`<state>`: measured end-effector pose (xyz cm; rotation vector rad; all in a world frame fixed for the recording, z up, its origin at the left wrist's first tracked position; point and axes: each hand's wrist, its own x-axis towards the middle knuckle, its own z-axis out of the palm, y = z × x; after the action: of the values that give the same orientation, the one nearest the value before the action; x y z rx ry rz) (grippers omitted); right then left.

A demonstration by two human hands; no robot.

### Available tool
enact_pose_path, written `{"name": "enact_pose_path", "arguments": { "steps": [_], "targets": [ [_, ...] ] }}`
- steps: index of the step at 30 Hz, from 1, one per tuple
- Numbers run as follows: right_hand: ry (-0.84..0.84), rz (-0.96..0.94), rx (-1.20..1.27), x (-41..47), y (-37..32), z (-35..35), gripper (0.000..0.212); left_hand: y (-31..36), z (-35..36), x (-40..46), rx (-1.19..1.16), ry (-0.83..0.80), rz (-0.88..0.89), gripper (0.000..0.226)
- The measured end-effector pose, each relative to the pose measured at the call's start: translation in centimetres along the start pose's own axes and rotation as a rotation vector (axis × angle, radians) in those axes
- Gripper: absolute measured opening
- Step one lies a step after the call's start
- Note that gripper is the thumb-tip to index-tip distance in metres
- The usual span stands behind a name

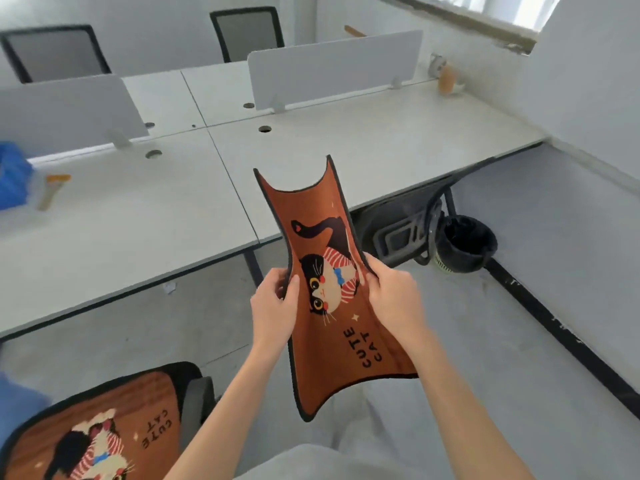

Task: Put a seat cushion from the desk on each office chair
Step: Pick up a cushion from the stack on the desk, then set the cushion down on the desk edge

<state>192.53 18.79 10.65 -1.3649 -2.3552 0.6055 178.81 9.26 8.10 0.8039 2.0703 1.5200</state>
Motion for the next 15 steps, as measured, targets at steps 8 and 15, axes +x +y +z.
{"name": "enact_pose_path", "arguments": {
  "steps": [8, 15],
  "targets": [
    [-0.234, -0.26, 0.07, 19.7, -3.2, 3.2, 0.036, 1.5, 0.8, 15.2, 0.041, 0.306, -0.094, 0.012],
    [-0.293, -0.259, 0.174, 34.0, -7.1, 10.6, 0.036, -0.7, -2.4, 28.7, 0.11, 0.366, -0.146, 0.016]
  ]
}}
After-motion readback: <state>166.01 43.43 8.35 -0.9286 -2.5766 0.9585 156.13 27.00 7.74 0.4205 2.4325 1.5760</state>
